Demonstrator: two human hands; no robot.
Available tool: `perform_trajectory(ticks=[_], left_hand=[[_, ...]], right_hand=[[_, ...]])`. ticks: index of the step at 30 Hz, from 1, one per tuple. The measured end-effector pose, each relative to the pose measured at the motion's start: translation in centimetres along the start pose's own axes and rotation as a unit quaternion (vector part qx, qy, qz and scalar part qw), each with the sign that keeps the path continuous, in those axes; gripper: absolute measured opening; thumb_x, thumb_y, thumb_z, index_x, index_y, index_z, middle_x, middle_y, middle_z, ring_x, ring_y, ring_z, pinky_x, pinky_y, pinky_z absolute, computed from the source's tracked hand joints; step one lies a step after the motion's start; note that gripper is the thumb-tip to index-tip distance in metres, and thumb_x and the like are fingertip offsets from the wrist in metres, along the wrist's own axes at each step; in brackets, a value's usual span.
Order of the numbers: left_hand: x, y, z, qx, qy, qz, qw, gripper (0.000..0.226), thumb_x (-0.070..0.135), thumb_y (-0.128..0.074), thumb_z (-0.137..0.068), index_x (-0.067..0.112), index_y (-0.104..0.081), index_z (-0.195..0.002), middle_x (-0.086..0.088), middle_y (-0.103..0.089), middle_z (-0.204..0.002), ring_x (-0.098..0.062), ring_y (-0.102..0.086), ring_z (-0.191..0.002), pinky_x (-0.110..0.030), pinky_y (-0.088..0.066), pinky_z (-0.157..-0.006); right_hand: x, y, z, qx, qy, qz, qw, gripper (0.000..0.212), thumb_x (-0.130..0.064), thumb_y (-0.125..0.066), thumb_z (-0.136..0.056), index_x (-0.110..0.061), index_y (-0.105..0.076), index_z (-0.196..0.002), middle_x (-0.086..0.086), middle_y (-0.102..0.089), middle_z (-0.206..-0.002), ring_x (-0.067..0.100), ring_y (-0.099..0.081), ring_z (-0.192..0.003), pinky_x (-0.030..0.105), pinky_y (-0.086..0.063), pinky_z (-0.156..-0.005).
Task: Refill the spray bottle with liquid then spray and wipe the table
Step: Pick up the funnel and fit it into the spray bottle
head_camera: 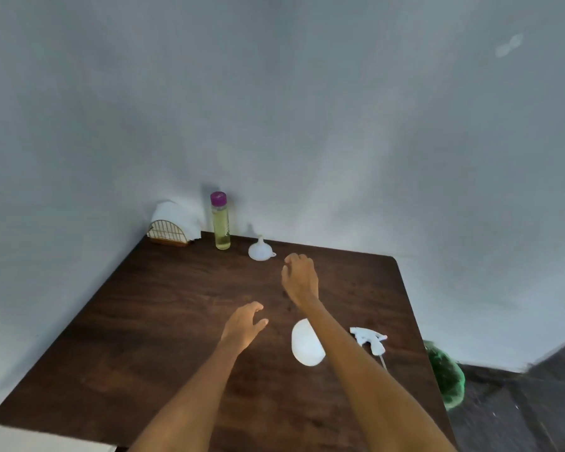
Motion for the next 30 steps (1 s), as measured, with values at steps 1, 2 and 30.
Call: perform_trajectory(ticks=[1,2,30], left_hand=[[-0.9,0.8,-0.2,0.006,0.005,-0.006,1.0,0.039,0.028,-0.055,-0.091,0.015,-0.051,-0.128,-0.002,-0.055,-0.132,-0.017,-0.049,-0.124,-0.031,-0.04,-0.103],[-1.8,1.4,-0.4,0.009,0.014,-0.009,1.0,0.038,0.026,-0.054,-0.092,0.014,-0.051,-0.127,-0.003,-0.056,-0.131,-0.017,-0.05,-0.123,-0.031,-0.04,-0.102],[-11.9,4.1,-26.0,-0.062,-0.017,-0.044,0.997,0.037,0.017,-0.051,-0.093,0.016,-0.049,-0.13,-0.004,-0.057,-0.13,-0.018,-0.053,-0.121,-0.03,-0.044,-0.1]], right_hand=[[-1.0,-0.9,0.0,-0.008,0.009,-0.002,1.0,0.026,-0.012,-0.044,-0.094,-0.006,-0.056,-0.116,0.012,-0.058,-0.115,0.025,-0.05,-0.11,0.03,-0.046,-0.082],[-1.6,-1.9,0.0,-0.018,0.014,-0.004,1.0,0.026,-0.012,-0.044,-0.093,-0.006,-0.056,-0.116,0.012,-0.057,-0.115,0.025,-0.05,-0.11,0.031,-0.046,-0.082],[7.3,-23.2,-19.2,-0.126,-0.227,0.009,0.966,0.086,-0.039,-0.072,-0.075,-0.009,-0.027,-0.142,0.009,-0.037,-0.143,0.028,-0.031,-0.131,0.038,-0.039,-0.101]])
Point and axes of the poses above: each hand's wrist, its own z-axis away from the middle knuckle, its own y-axis out of the back of the hand, x = y × z, the point moved 8 cm from there along -z, towards the middle knuckle
